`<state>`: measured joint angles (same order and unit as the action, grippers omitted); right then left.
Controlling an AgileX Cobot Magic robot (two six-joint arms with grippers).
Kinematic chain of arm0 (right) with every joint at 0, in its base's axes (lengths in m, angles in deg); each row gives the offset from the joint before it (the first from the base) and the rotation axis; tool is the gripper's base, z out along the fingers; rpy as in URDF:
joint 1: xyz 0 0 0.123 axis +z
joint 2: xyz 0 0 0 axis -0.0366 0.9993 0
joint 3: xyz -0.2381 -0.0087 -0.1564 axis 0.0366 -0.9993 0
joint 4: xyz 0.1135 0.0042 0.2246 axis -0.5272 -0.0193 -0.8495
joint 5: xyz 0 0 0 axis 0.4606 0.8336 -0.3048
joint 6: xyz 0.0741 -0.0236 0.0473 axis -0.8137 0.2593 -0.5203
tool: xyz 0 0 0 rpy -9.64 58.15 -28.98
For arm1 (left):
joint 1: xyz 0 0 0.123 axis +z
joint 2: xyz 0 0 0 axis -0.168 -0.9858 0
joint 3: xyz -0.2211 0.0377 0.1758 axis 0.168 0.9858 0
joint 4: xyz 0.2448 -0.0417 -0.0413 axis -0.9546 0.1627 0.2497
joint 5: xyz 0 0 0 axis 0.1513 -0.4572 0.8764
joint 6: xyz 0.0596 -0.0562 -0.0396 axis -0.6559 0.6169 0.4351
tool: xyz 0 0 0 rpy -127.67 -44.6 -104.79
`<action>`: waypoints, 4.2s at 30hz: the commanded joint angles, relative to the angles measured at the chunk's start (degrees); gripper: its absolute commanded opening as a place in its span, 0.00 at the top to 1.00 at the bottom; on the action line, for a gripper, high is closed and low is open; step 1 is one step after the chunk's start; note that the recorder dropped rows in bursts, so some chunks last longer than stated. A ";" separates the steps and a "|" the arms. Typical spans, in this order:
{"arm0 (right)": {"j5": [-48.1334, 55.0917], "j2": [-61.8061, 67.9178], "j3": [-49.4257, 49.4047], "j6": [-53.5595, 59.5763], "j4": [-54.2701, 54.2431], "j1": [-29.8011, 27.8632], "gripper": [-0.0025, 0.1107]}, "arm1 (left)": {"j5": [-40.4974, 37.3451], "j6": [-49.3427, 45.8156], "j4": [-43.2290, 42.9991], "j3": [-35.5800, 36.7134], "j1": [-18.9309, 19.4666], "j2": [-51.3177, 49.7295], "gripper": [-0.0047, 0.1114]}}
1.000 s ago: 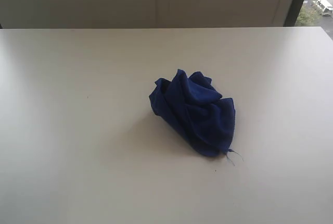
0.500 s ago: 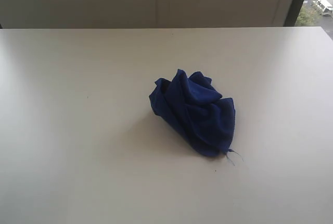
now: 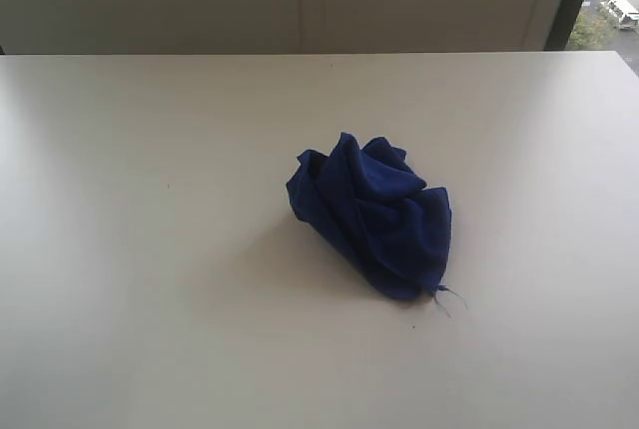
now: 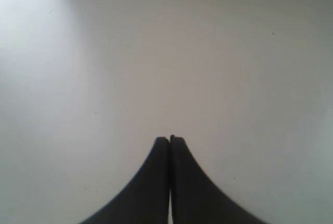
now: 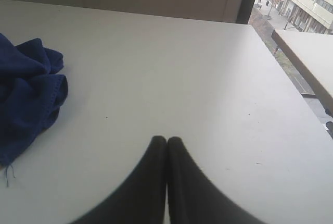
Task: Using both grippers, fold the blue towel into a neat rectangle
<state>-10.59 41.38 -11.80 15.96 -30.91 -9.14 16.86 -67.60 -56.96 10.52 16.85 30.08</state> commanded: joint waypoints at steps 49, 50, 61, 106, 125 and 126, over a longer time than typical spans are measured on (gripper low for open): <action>-30.33 -0.31 -0.29 0.36 0.13 -0.48 0.98 | 0.21 0.28 0.62 0.33 0.11 0.23 0.96; -30.22 -0.31 -0.29 0.36 0.13 -0.48 0.98 | 0.21 0.28 0.62 0.33 0.11 0.23 0.96; -30.07 -0.31 -0.29 0.36 0.13 -0.48 0.98 | 0.21 0.28 0.62 0.33 0.11 0.23 0.96; -14.27 70.97 28.98 -13.63 0.13 14.79 0.98 | 0.21 0.28 0.62 0.33 0.11 0.23 0.96; -22.87 89.08 28.98 -13.63 0.13 28.66 0.58 | 0.21 0.28 0.62 0.33 0.11 0.23 0.96; -22.87 89.54 28.98 -13.63 0.13 28.66 0.58 | 0.21 0.28 0.62 0.33 0.11 0.23 0.96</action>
<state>-32.58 129.74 16.95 2.23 -30.91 19.13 16.86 -67.60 -56.96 10.52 16.85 30.08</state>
